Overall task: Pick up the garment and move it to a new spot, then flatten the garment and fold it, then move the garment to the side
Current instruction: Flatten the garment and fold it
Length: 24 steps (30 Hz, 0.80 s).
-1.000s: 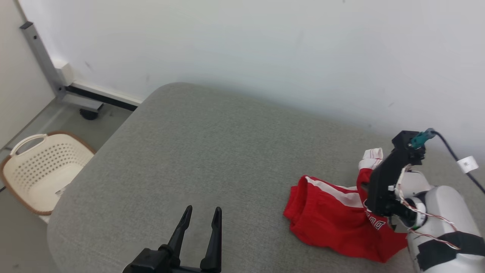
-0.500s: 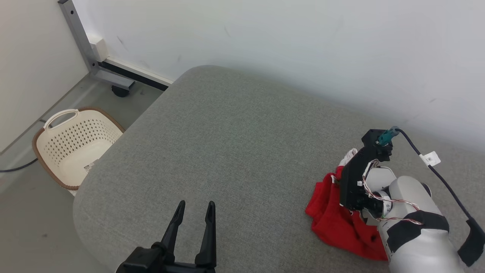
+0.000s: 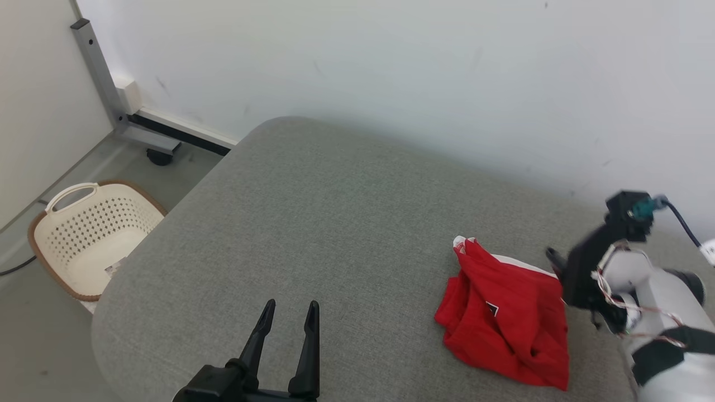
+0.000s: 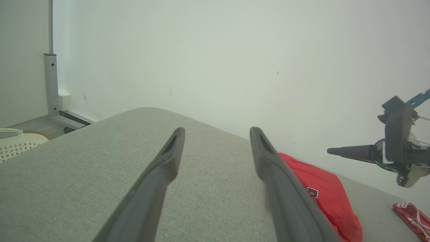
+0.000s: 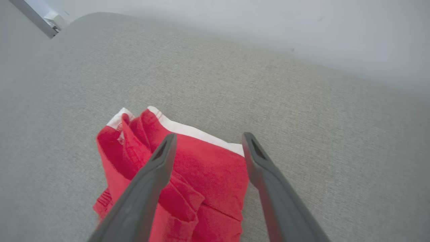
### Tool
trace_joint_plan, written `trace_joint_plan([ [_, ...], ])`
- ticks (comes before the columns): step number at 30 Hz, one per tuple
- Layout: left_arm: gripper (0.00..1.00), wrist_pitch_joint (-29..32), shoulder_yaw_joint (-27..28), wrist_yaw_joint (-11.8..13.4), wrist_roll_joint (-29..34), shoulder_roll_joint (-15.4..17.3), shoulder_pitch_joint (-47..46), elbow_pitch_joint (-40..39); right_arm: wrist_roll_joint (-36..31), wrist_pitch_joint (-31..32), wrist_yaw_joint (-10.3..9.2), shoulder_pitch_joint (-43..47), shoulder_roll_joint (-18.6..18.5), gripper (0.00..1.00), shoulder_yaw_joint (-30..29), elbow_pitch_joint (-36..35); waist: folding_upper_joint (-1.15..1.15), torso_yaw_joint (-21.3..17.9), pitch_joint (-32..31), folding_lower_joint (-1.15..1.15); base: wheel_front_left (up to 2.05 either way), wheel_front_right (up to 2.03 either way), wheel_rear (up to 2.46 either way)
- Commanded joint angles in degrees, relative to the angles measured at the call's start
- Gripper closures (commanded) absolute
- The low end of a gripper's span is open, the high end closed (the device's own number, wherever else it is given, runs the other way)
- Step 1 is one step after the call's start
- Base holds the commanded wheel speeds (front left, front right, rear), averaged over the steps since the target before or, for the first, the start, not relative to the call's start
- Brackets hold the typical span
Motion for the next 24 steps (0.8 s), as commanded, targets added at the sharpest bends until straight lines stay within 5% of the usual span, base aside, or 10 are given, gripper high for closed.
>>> trace_joint_plan([
  [1,0.0,0.21,0.05,-0.04,-0.11,0.45,0.31,-0.12,-1.7,-1.11,0.05,2.55,-1.4,0.0,-0.32,-0.23,0.0,-1.05,-0.65,0.0,0.0,0.0,0.0],
  [2,0.0,0.22,0.02,0.02,-0.12,0.43,0.25,-0.23,-2.33,-1.57,0.04,3.97,-2.25,0.0,-0.69,-0.16,0.0,-1.31,-0.65,0.0,0.0,0.0,0.0],
  [3,0.0,0.24,0.02,0.1,-0.14,0.48,0.21,-0.3,-2.81,-1.98,0.04,5.35,-2.65,0.1,-1.24,-0.06,0.0,-1.49,-0.66,0.0,0.0,0.0,0.0],
  [4,0.0,0.2,0.08,0.17,-0.16,0.57,0.19,-0.37,-3.37,-2.3,0.05,6.62,-2.77,0.49,-1.56,-0.07,0.0,-1.68,-0.65,0.0,0.0,0.0,0.0],
  [6,0.0,0.2,0.18,0.32,-0.33,0.67,0.21,-0.46,-4.37,-2.47,0.05,8.47,-2.59,1.0,-1.54,-0.24,0.0,-2.05,-0.48,0.0,0.0,0.0,0.0],
  [24,0.0,-0.01,0.96,0.61,-1.24,1.25,-0.01,-0.56,-4.32,-6.71,0.05,8.18,6.41,1.0,11.29,0.92,0.0,0.22,0.29,0.0,0.0,0.0,0.0],
])
